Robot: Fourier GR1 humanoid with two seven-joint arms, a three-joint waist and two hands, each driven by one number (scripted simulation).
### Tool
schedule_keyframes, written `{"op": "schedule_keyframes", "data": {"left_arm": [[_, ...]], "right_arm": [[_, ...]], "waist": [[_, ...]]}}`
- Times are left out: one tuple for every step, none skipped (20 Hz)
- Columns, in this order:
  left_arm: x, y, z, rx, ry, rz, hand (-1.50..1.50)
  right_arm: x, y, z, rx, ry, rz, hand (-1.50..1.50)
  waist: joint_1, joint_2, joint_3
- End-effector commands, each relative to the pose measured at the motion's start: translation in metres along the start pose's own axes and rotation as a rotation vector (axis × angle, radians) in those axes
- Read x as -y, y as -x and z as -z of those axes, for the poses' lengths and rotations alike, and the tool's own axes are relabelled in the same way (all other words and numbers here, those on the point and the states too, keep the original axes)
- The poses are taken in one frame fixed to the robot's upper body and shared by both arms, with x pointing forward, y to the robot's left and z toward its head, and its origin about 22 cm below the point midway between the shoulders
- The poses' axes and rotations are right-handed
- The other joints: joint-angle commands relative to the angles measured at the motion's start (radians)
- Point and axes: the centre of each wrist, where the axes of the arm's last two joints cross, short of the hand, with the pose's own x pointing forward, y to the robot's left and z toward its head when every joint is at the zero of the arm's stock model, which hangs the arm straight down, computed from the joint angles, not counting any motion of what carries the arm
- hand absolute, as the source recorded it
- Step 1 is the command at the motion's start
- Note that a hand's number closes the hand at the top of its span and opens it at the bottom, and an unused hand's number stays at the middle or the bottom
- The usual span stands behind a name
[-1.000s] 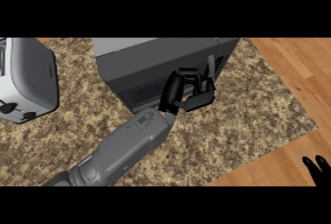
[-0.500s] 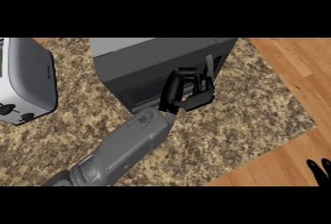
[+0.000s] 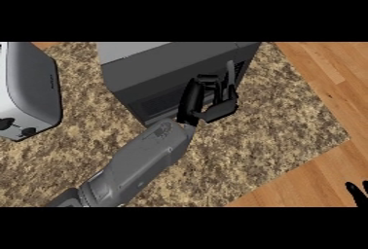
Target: Pick up the milk, place it into the microwave and close the microwave
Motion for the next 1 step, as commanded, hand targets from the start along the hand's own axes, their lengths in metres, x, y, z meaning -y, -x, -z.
{"op": "schedule_keyframes", "data": {"left_arm": [[-0.0050,-0.0070,0.0177,-0.007,-0.012,0.010,1.50]], "right_arm": [[-0.0005,-0.0048,0.0007,0.008,-0.032,0.020,-1.50]], "waist": [[-0.007,0.011,-0.001]]}}
